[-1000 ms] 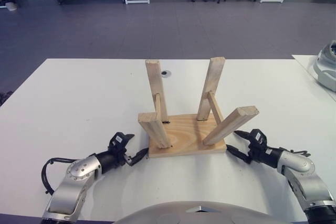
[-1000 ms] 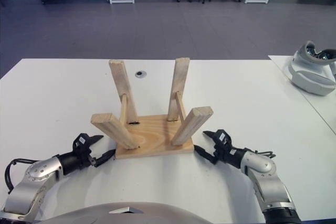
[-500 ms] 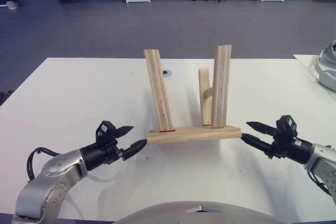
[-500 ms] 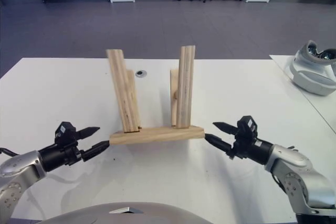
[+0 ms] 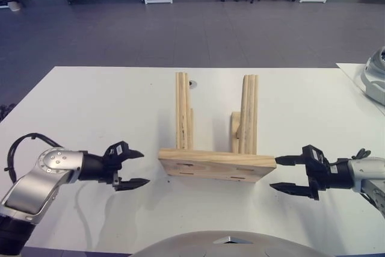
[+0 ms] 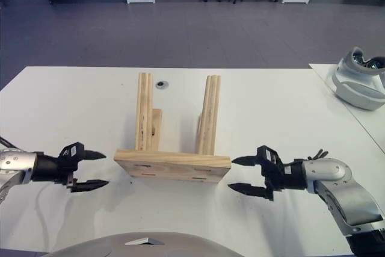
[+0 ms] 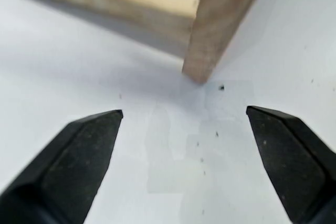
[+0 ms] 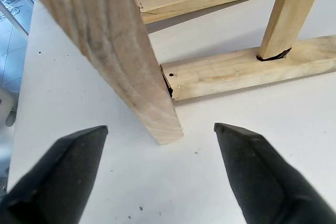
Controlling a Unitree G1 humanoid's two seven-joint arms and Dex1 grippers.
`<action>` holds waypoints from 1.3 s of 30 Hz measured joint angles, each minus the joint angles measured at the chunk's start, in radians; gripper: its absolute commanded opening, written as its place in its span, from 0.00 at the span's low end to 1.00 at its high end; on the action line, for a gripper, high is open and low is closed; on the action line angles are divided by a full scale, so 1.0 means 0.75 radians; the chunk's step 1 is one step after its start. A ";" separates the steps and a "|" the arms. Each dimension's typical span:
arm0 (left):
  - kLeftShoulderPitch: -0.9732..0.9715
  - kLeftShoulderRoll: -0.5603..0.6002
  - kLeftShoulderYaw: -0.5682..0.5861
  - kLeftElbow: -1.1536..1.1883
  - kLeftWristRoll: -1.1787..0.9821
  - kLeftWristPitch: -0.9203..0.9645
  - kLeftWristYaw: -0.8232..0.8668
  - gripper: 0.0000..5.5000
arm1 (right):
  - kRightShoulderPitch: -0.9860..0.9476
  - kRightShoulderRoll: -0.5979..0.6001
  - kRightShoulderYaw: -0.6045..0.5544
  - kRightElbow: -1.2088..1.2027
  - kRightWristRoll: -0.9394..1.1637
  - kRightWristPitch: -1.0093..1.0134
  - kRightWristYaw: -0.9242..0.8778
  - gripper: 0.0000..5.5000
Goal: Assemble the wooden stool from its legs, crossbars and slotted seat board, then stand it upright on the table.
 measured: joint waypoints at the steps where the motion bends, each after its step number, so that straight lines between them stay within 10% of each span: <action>1: -0.069 -0.039 -0.041 0.025 -0.018 -0.016 -0.032 0.80 | -0.037 0.022 0.029 0.010 -0.002 -0.007 0.004 0.65; 9: -0.260 -0.200 -0.168 0.052 -0.038 -0.064 -0.147 0.46 | -0.158 0.101 0.144 0.056 -0.047 -0.030 -0.007 0.29; 17: -0.264 -0.234 -0.170 0.095 0.080 -0.283 -0.149 0.26 | -0.225 0.100 0.105 0.063 -0.004 -0.015 0.037 0.28; 25: -0.527 0.090 0.050 0.076 -1.229 0.656 -0.086 0.24 | -0.440 -0.387 -0.138 0.046 1.264 0.785 -0.019 0.24; 33: -1.646 -0.019 -0.628 1.089 -1.323 1.612 -0.257 0.24 | -1.397 -0.591 0.757 0.588 1.640 1.603 0.116 0.25; 39: -1.842 -0.043 -1.133 1.172 -1.421 1.614 -0.478 0.35 | -1.086 -0.744 0.834 0.422 1.894 1.516 0.183 0.37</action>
